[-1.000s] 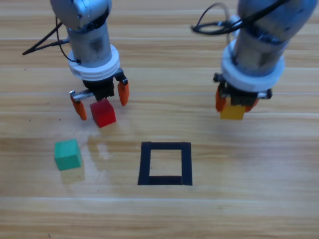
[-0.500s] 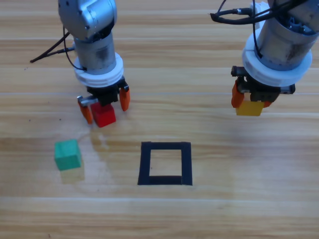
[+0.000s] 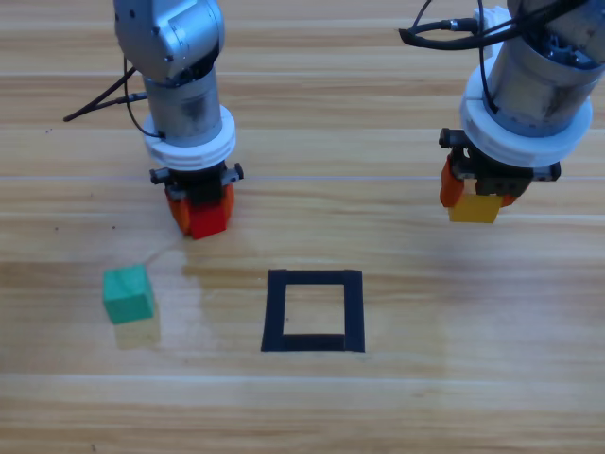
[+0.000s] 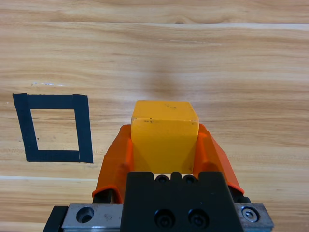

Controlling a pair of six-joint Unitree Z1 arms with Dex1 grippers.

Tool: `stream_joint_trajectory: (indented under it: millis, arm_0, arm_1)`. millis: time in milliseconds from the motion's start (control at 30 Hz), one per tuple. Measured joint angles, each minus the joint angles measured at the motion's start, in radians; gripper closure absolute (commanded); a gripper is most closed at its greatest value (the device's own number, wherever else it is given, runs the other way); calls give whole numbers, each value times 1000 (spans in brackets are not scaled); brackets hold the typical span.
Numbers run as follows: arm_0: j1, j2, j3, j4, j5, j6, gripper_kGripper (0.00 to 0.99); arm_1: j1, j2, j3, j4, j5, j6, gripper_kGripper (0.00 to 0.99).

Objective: Stack the blocks in the rectangular block: red at the bottom, yellow in the middle, green on top

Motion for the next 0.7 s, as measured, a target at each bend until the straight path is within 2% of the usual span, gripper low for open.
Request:
stream_joint_trajectory:
  millis: [233, 367, 500, 700]
  arm_0:
    - [-1, -8, -104, 80, -3, 221, 970]
    - [-19, -47, -111, 81, -42, 358, 972]
    - [-84, -79, -126, 106, -60, 409, 972]
    - [-249, -82, -131, 127, -51, 411, 972]
  arm_1:
    - [0, 0, 2, 0, 0, 0, 801]
    - [0, 0, 2, 0, 1, 0, 801]
    - [0, 0, 3, 0, 1, 0, 801]
    - [0, 0, 3, 0, 2, -2, 801]
